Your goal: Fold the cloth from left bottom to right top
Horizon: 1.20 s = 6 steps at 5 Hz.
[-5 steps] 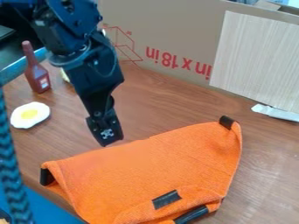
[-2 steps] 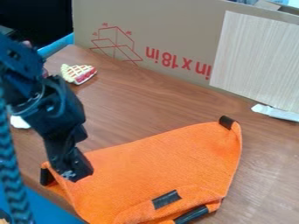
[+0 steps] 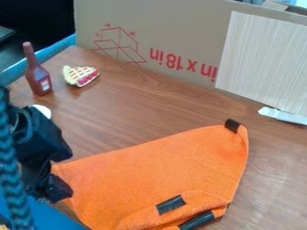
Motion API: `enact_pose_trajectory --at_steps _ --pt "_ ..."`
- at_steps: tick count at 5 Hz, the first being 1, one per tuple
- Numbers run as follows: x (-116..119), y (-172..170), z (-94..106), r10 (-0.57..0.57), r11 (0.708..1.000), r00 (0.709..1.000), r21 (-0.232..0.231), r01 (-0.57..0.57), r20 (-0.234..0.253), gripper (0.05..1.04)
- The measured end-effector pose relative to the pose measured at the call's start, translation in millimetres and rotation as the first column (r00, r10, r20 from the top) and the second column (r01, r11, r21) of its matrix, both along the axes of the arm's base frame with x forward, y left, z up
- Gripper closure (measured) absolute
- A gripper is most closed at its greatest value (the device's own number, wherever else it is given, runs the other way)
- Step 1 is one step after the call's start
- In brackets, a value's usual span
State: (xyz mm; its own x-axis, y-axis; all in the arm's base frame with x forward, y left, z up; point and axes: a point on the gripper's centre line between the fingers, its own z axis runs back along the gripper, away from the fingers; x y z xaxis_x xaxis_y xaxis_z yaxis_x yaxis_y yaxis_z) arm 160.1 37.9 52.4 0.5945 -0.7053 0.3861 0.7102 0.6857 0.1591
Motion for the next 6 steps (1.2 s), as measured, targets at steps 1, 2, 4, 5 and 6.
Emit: enact_pose_trajectory --at_steps 1,2,4,5,6 --pt "-8 13 -7.2 -0.057 0.998 0.998 -0.013 0.057 0.040 0.084" --pt "-14 21 -8.4 -0.108 0.994 0.988 -0.021 0.110 0.107 0.084" --pt "-25 36 -8.0 -0.086 0.995 0.982 -0.029 0.092 0.169 0.084" --pt "-26 45 -11.9 -0.045 0.998 0.985 -0.043 0.053 0.168 0.084" --pt "-23 58 -19.3 0.001 0.999 0.988 -0.047 0.006 0.153 0.084"
